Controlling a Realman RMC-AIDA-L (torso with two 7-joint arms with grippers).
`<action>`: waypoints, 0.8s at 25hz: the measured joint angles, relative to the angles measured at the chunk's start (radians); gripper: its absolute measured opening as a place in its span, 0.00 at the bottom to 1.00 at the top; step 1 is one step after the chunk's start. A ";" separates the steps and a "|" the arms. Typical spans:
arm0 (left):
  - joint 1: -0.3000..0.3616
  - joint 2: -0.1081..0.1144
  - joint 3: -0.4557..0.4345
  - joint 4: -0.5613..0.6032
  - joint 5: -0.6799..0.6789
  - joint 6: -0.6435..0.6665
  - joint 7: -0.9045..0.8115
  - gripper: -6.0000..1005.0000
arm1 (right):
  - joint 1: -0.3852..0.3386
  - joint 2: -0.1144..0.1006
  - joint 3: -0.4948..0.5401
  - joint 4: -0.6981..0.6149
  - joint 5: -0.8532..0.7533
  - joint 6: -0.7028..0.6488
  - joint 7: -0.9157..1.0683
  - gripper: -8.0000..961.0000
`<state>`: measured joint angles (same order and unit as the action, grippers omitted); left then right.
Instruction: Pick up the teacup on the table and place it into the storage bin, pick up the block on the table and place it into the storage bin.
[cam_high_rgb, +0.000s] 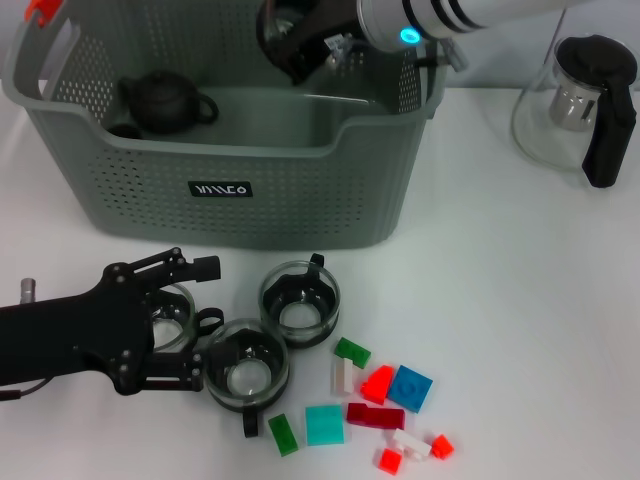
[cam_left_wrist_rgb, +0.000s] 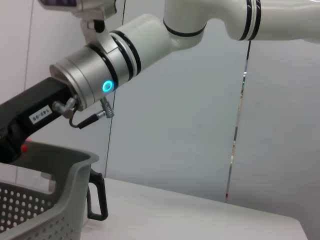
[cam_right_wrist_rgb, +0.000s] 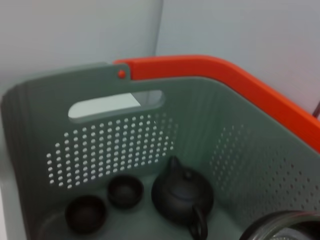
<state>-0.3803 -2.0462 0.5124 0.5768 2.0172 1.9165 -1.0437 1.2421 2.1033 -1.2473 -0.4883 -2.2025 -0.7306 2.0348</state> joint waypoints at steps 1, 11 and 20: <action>0.000 0.000 0.000 0.000 0.000 0.000 0.000 0.93 | 0.000 0.000 -0.003 0.005 -0.001 0.004 0.005 0.07; 0.001 0.002 0.000 -0.002 0.000 0.000 0.006 0.93 | 0.001 -0.002 -0.044 0.037 -0.006 0.017 0.014 0.07; 0.011 -0.001 0.000 -0.006 0.001 -0.001 0.010 0.93 | -0.004 -0.002 -0.059 0.039 -0.006 0.017 0.015 0.07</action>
<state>-0.3689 -2.0473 0.5124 0.5708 2.0184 1.9158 -1.0341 1.2381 2.1016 -1.3061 -0.4488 -2.2090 -0.7139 2.0494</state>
